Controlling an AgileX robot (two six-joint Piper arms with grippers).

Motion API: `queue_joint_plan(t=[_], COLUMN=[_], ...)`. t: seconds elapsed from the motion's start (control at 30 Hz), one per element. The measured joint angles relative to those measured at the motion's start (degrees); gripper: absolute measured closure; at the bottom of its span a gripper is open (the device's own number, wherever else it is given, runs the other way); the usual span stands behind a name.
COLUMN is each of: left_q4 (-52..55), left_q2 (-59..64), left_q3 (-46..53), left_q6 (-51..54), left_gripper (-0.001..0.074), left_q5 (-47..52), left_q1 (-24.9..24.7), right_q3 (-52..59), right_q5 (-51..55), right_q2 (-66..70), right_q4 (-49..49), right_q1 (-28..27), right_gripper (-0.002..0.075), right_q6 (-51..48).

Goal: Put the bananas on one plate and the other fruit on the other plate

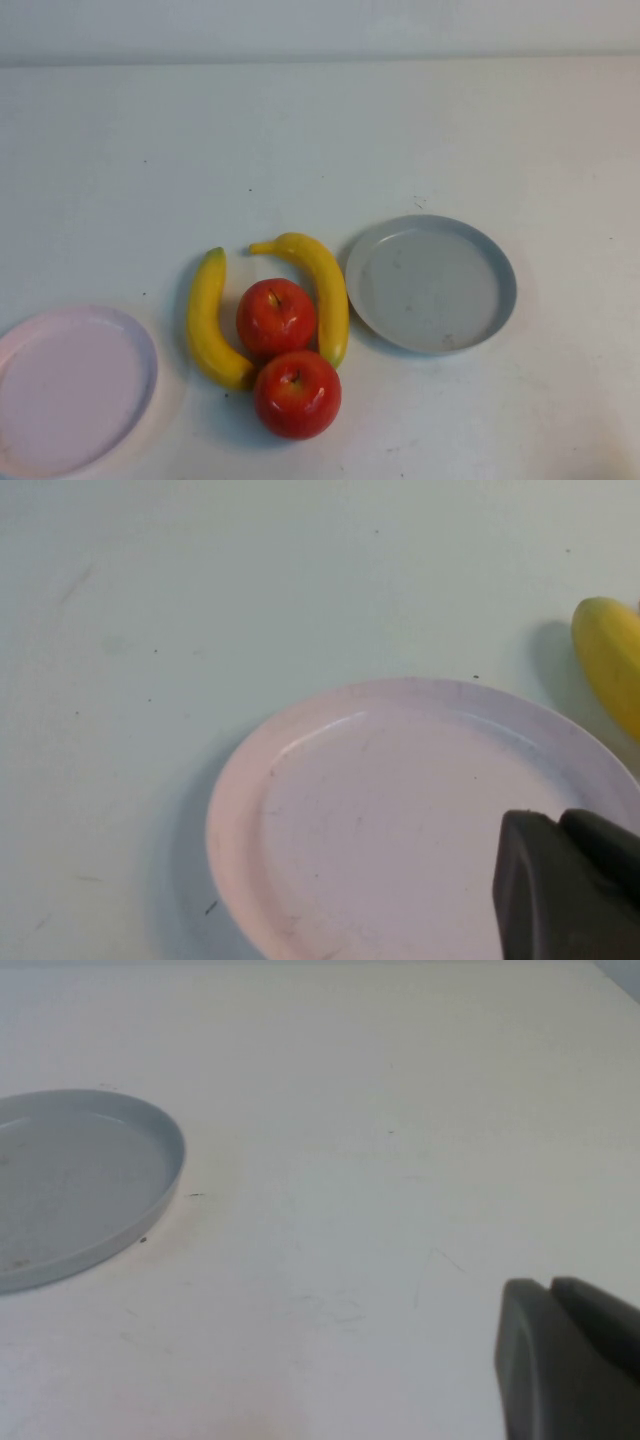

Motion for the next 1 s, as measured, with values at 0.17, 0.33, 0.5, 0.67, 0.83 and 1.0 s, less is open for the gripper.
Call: queue_joint_plan(t=[0.17, 0.33, 0.5, 0.67, 0.83, 1.0], left_q4=[-2.92, -17.29, -29.64, -32.09, -32.37, -31.18], left_q2=[0.00, 0.00, 0.00, 0.00, 2.38, 15.13], left_q3=[0.00, 0.00, 0.00, 0.00, -7.23, -19.94], left_q6=[0.00, -4.59, -7.73, -7.94, -7.54, -1.43], left_gripper=[0.0731, 0.0731, 0.0731, 0.0731, 0.0736, 0.0736], left_q5=[-1.09, -7.01, -12.16, -14.37, -3.62, 15.51], left_q1=[0.00, 0.00, 0.00, 0.00, 0.09, 0.09], right_q3=[0.00, 0.00, 0.00, 0.00, 0.00, 0.00], right_q5=[0.00, 0.00, 0.00, 0.00, 0.00, 0.00], right_q2=[0.00, 0.00, 0.00, 0.00, 0.00, 0.00], right_q4=[0.00, 0.00, 0.00, 0.00, 0.00, 0.00], right_q1=[0.00, 0.00, 0.00, 0.00, 0.00, 0.00], right_gripper=[0.0742, 0.0741, 0.0741, 0.0741, 0.0741, 0.0741], right_q6=[0.00, 0.00, 0.00, 0.00, 0.00, 0.00])
